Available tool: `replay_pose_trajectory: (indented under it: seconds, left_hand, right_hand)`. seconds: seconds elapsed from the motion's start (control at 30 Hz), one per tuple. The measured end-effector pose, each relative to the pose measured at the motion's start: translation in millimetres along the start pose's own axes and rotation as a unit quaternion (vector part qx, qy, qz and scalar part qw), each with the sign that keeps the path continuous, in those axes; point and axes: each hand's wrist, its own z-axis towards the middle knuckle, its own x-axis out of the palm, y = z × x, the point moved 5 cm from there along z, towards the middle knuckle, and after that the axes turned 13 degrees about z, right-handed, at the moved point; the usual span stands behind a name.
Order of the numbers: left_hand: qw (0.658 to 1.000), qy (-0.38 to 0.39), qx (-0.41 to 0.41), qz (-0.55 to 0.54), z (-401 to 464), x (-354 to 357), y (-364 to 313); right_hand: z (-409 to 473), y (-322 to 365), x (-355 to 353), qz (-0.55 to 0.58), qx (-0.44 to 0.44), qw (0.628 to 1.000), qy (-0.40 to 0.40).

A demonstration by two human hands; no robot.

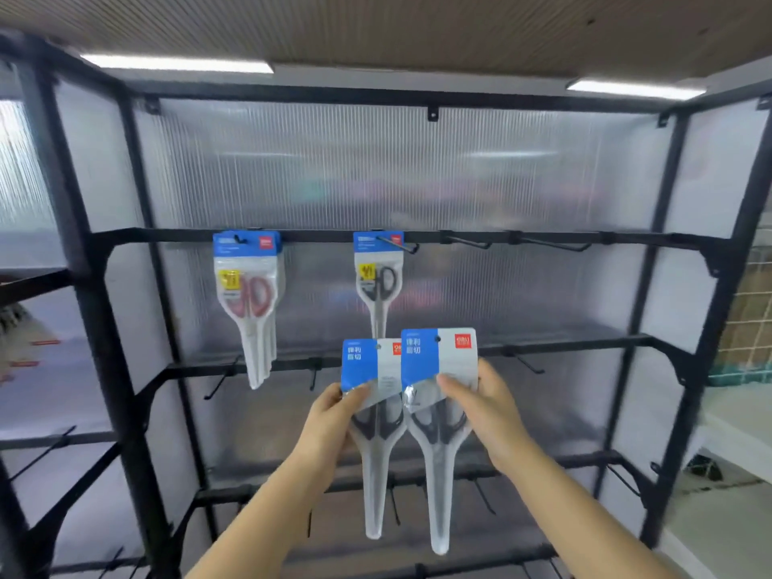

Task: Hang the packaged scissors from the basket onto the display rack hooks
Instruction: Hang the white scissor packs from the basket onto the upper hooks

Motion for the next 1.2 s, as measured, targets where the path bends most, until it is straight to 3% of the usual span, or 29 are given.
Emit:
replay_pose_trajectory:
  seconds: [0.4, 0.7, 0.97, 1.2]
  left_hand:
    - [0.996, 0.017, 0.075, -0.045, 32, -17, -44]
    - [0.996, -0.007, 0.077, -0.047, 56, -18, -49]
    - [0.996, -0.033, 0.075, -0.04, 64, -23, -45]
    - [0.996, -0.038, 0.067, -0.033, 65, -18, -42]
  right_hand:
    - [34, 29, 36, 0.049, -0.098, 0.993, -0.036]
    - [65, 61, 38, 0.063, -0.157, 0.983, -0.068]
    - [83, 67, 39, 0.091, -0.157, 0.978, -0.107]
    - [90, 71, 38, 0.094, -0.16, 0.98, -0.076]
